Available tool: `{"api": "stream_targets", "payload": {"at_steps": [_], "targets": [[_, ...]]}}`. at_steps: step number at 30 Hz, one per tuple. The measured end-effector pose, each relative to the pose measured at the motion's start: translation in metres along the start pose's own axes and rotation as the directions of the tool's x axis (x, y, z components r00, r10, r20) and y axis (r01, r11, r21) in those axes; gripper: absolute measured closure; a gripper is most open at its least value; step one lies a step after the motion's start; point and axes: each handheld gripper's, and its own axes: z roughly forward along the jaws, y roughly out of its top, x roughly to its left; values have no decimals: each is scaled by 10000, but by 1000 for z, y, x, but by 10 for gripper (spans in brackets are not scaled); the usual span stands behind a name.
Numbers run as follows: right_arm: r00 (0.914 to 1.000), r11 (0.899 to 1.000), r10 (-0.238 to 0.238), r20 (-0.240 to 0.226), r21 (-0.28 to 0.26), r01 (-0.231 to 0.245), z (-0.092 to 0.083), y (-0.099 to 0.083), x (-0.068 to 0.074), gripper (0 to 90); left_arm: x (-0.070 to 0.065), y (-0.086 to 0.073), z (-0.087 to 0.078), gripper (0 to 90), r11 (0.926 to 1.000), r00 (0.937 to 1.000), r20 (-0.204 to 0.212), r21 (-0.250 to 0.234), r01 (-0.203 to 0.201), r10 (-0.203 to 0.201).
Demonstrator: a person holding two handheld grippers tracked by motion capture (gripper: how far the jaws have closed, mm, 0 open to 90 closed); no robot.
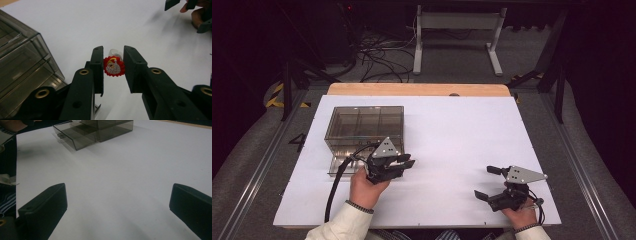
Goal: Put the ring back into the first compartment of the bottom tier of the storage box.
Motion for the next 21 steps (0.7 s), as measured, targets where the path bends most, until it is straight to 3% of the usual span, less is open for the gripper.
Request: {"api": "stream_targets", "payload": {"at_steps": [21], "targets": [[10000,10000,-2,5,10,2,0,0,0,21,20,-16,-23,716,9982,9963,-615,-39,601,-602]]}}
